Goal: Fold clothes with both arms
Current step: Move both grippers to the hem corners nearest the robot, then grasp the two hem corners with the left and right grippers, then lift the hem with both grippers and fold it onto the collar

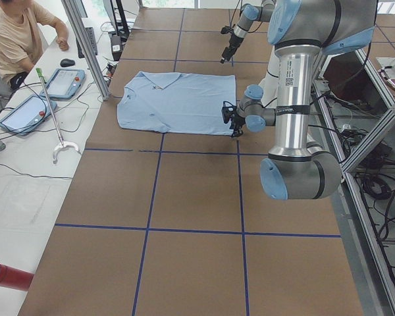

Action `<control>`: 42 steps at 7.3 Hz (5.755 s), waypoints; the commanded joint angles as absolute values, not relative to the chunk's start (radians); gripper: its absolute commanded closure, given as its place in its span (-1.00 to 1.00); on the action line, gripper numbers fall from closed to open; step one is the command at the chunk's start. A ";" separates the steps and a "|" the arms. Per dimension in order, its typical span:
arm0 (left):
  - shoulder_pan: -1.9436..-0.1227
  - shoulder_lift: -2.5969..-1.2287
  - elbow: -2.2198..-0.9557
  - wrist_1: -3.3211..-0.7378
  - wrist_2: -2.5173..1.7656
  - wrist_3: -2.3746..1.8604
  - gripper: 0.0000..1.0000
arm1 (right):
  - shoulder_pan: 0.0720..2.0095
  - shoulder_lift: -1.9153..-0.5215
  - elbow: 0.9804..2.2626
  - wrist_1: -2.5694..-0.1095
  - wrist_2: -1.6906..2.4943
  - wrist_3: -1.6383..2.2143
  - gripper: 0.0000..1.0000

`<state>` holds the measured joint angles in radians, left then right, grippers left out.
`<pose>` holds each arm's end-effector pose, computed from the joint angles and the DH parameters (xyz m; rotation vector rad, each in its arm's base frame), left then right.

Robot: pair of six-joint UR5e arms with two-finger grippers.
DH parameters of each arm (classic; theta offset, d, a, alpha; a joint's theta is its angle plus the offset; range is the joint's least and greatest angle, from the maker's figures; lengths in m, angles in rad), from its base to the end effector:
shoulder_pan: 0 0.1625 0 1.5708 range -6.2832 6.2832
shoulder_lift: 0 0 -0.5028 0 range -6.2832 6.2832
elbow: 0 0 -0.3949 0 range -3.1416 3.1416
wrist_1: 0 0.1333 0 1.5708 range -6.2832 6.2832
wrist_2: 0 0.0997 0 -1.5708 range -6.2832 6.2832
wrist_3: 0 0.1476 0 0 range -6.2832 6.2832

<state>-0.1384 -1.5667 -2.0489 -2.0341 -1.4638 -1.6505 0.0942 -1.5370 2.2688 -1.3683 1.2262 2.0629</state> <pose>0.5010 -0.2203 0.4916 0.1268 0.9357 -0.2518 -0.4624 -0.2277 0.4035 0.1328 -0.9906 0.6987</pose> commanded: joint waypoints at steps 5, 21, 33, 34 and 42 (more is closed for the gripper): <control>-0.135 -1.572 -2.049 -2.034 -1.465 -1.652 0.43 | 0.089 -1.537 2.267 -1.368 1.226 2.065 -0.80; -0.129 -1.615 -2.072 -2.037 -1.466 -1.652 1.00 | -0.124 -1.448 2.097 -1.606 1.031 2.226 0.11; -0.129 -1.612 -2.549 -1.641 -1.576 -1.654 1.00 | -0.151 -1.442 2.514 -1.904 1.051 2.149 1.00; -0.141 -1.617 -2.676 -1.523 -1.622 -1.652 1.00 | -0.179 -1.433 2.645 -2.033 1.063 2.148 1.00; -0.713 -1.928 -2.270 -1.423 -1.772 -1.099 1.00 | 0.535 -1.033 2.219 -2.019 1.448 1.709 1.00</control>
<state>-0.6411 -1.8882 -2.3732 -1.4192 -1.7635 -1.1688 0.4253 -1.0896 2.3515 -2.0772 1.4055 1.7702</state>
